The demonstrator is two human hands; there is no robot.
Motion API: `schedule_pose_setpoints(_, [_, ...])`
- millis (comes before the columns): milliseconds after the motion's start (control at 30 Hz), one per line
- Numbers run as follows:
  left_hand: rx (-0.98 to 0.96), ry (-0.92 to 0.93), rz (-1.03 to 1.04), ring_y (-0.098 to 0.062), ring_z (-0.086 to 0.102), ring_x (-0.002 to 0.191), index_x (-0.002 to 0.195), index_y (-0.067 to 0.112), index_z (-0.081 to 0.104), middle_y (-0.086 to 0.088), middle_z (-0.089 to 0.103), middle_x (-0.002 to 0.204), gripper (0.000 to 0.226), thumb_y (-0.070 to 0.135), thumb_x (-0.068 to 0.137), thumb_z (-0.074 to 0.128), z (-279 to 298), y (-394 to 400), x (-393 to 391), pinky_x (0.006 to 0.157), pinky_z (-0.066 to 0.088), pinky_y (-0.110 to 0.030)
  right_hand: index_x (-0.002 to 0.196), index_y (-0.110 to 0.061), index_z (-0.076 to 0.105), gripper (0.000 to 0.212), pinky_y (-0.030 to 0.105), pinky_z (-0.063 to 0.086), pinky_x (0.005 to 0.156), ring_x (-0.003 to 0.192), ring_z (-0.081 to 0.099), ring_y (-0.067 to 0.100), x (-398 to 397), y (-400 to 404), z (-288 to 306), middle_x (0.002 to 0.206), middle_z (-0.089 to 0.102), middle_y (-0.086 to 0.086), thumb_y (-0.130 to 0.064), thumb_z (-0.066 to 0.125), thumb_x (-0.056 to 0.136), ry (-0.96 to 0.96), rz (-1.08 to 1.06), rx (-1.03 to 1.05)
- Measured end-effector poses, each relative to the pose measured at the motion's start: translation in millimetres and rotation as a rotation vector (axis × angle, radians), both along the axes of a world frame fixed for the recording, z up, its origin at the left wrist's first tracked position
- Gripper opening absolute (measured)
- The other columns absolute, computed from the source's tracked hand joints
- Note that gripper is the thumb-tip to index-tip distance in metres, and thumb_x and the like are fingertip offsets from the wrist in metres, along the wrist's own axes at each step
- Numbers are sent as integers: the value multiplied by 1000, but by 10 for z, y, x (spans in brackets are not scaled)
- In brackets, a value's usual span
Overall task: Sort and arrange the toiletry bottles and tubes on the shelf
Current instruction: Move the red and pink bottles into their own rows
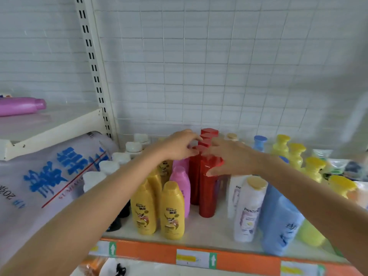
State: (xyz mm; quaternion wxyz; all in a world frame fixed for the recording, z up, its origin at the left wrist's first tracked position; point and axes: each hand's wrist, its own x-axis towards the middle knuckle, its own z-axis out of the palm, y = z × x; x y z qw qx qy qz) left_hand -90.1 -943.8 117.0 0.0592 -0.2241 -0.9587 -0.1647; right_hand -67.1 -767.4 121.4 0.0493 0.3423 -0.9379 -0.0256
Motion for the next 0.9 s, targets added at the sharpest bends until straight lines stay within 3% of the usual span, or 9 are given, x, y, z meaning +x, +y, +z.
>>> schedule_pose_setpoints(167, [-141,-54,4,-21,54,107,120,15,56,-2,60,116,44,29,80,69,-101,195,-209,86,42,-29,115,-17,51,45,29,37,70,87,45,16,77,70,-123,95,45,-3,-44,63,81,-48,-1,-67])
schedule_pose_setpoints(300, [-84,-65,2,-15,52,94,114,15,58,-2,60,109,44,33,77,72,-106,203,-236,76,36,-23,112,-13,55,45,29,43,76,88,54,18,150,245,-68,97,58,0,-43,66,80,-125,3,-230])
schedule_pose_setpoints(433, [-17,-58,26,-17,53,109,119,16,57,-1,58,120,50,34,75,74,-115,188,-199,84,39,-23,113,-13,56,49,26,42,74,81,49,12,234,275,-156,90,53,-5,-47,65,79,-123,31,-195])
schedule_pose_setpoints(600, [101,-46,46,-16,52,115,120,17,55,-3,58,124,56,33,70,78,-159,251,-175,83,37,-20,119,-11,54,61,35,46,85,94,55,19,244,248,-171,104,59,3,-55,63,77,-86,22,-169])
schedule_pose_setpoints(767, [132,-57,32,-15,53,116,117,15,56,-4,58,124,52,29,72,77,-182,362,-199,85,39,-20,127,-15,48,62,18,34,63,98,51,14,262,182,-187,112,56,0,-53,61,80,-83,50,-178])
schedule_pose_setpoints(900, [119,-55,16,-15,54,113,114,13,59,-4,60,122,48,28,73,76,-170,381,-203,92,44,-24,128,-14,48,63,28,40,84,109,51,18,257,145,-202,120,55,2,-53,61,80,-83,55,-174])
